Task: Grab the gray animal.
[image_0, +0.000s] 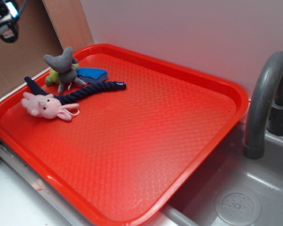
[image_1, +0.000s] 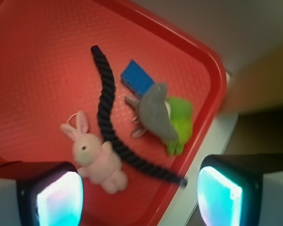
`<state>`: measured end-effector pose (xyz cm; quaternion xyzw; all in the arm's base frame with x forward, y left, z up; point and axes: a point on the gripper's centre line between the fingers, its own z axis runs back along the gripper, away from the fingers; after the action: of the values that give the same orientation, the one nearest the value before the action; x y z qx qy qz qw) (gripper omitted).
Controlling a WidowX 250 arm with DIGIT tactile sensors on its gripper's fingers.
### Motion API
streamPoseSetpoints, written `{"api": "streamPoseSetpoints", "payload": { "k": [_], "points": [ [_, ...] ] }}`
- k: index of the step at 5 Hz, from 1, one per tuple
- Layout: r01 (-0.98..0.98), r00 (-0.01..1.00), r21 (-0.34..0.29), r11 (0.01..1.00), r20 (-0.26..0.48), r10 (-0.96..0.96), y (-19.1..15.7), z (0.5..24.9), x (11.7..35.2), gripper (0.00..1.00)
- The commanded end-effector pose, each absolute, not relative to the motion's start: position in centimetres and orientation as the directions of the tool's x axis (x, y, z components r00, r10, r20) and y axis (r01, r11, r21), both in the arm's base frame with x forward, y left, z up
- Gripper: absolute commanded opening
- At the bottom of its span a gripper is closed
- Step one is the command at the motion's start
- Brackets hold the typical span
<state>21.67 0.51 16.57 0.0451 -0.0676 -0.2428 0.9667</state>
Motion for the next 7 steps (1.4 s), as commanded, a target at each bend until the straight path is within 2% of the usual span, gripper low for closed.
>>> {"api": "streamPoseSetpoints", "payload": {
  "k": [1, 2, 3, 4, 5, 6, 7],
  "points": [
    [0.507, 0.858, 0.216, 0.834, -0.031, -0.513, 1.3, 10.2, 26.8, 1.0],
    [0.577, 0.815, 0.201, 0.792, -0.076, -0.574, -0.3, 7.5, 26.7, 1.0],
    [0.636, 0.77, 0.176, 0.751, -0.082, -0.633, -2.3, 6.9, 25.7, 1.0],
    [0.631, 0.775, 0.196, 0.751, -0.104, -0.624, -2.9, 7.1, 25.5, 0.0],
    [0.586, 0.808, 0.21, 0.782, -0.08, -0.584, -2.7, 7.6, 25.6, 0.0],
    [0.557, 0.829, 0.256, 0.79, -0.121, -0.545, -2.1, 7.6, 25.4, 0.0],
    [0.496, 0.867, 0.331, 0.803, -0.141, -0.477, -2.2, 9.2, 25.6, 0.0]
  ]
}}
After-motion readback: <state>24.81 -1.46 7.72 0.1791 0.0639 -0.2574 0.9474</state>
